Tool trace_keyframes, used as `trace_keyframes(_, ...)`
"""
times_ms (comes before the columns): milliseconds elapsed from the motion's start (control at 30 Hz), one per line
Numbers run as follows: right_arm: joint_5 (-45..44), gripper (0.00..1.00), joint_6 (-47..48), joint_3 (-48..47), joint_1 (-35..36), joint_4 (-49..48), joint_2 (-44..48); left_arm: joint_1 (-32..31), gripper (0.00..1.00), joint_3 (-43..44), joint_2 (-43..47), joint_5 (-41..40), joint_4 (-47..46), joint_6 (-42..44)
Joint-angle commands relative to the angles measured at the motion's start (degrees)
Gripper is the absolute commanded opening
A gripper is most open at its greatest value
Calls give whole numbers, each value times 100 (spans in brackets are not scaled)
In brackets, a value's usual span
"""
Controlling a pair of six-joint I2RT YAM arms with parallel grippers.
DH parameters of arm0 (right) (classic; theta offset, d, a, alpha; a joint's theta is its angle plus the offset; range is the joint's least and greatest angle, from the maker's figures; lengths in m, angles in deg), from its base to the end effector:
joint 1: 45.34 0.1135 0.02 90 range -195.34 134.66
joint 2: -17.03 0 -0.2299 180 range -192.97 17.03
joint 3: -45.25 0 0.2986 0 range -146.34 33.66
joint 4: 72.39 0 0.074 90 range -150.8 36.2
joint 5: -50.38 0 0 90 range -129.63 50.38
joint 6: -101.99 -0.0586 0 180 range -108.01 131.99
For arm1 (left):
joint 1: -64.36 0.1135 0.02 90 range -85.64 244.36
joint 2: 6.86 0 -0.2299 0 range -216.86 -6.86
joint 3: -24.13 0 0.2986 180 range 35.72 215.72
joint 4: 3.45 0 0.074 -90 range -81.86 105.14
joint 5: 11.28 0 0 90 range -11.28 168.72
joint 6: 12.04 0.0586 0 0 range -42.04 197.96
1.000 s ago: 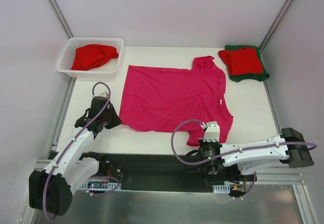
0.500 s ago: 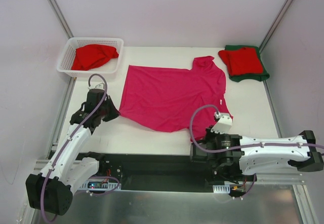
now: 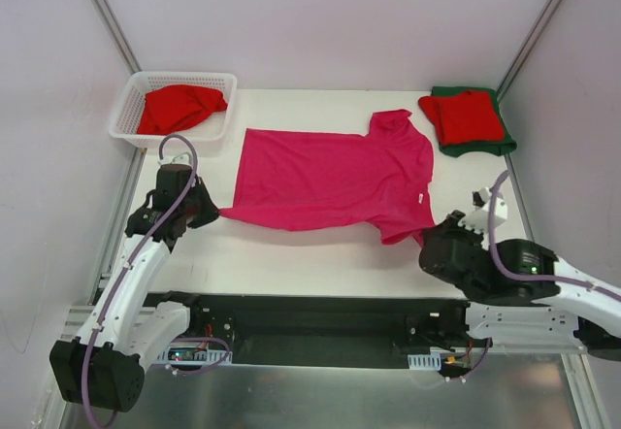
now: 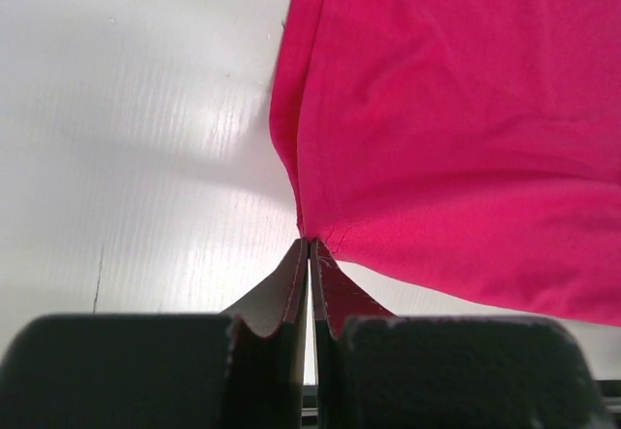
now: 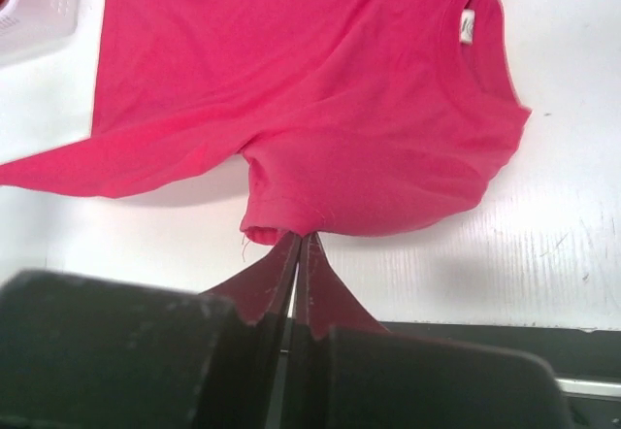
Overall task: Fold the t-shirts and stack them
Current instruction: Fold the flattened tshirt in 1/3 of the way
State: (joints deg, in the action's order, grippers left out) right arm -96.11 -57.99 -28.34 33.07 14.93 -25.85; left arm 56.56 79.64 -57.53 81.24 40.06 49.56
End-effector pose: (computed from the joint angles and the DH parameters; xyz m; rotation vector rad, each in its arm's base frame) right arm 0.0814 0.1536 0.3336 0.1775 2.0547 0.2897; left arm 0.2724 -0.0399 0.2337 -0.3829 2.2415 -0.3870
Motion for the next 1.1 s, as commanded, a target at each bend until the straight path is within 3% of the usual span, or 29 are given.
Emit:
trace_keyframes(0, -415, 1, 1011, -514, -317, 1920, 367, 85, 0, 389, -74, 55, 148, 256)
trace_keyframes(400, 119, 1, 2057, -1007, -581, 1920, 333, 94, 0, 635, -127, 257, 473, 616)
trace_keyframes(833, 358, 1, 2374, -937, -774, 1911, 473, 102, 0, 1004, -618, -50, 517, 740)
trace_keyframes(1067, 463, 1, 2576, -928, -792, 1902, 763, 138, 0, 1128, -944, 169, 324, 749)
